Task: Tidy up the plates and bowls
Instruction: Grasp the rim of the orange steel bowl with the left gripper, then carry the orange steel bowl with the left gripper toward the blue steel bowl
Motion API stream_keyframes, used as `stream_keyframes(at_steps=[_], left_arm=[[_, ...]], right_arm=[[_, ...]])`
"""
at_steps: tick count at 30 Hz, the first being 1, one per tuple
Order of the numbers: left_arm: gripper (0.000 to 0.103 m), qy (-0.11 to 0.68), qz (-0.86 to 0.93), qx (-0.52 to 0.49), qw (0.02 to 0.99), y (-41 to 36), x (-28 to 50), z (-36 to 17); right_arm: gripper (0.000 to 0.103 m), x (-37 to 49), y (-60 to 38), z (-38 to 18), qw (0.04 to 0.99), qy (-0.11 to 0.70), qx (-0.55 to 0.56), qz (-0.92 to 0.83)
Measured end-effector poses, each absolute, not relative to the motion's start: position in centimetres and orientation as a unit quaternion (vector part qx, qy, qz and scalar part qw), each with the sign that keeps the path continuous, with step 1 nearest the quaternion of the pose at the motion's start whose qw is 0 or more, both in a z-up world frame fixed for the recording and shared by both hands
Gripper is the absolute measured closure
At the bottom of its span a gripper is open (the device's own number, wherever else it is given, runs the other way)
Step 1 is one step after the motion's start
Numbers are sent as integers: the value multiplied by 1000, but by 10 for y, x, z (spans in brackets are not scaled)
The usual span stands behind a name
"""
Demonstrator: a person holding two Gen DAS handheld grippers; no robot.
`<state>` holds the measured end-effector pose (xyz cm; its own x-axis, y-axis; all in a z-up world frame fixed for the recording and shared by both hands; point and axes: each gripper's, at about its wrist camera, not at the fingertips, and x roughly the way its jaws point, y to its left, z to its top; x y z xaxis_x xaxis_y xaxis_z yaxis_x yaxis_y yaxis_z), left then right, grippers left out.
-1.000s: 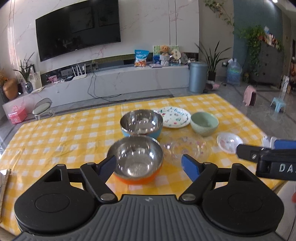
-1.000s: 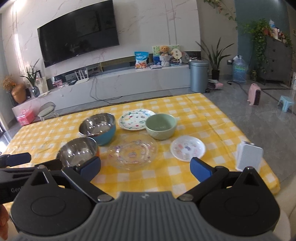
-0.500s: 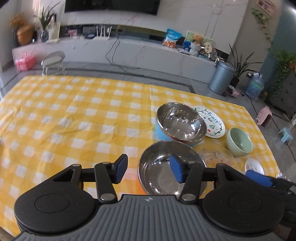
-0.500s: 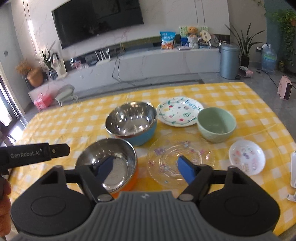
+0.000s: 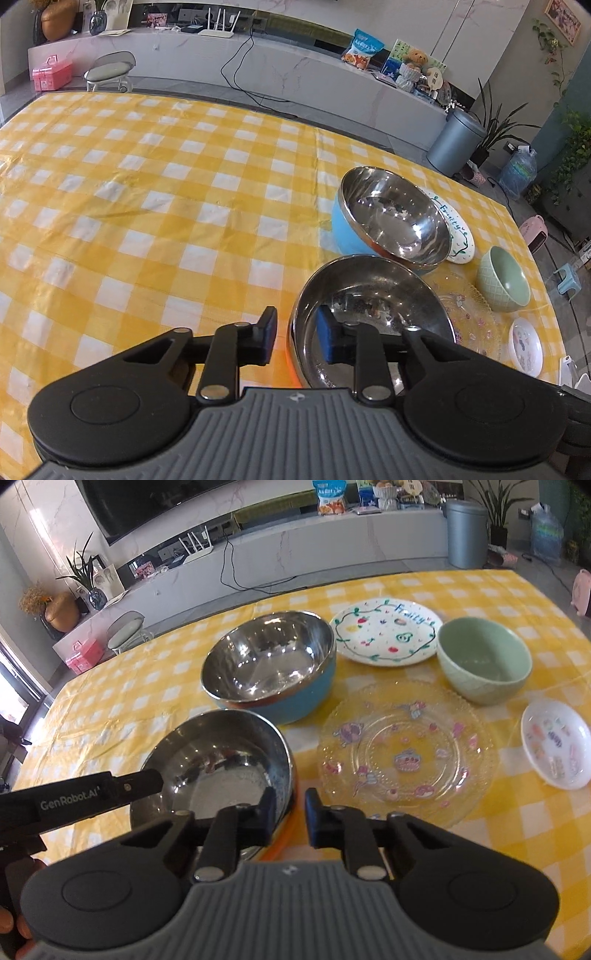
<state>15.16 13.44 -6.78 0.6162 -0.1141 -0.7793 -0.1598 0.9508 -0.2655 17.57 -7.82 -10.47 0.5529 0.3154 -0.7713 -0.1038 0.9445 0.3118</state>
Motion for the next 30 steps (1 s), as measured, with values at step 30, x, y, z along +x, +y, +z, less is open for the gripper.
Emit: stream_keyframes(at_steps=[30], left_arm=[[95,462,13,-180,868,99,80,-48]], right_arm=[[94,100,-129,-84,856,473,177,109]])
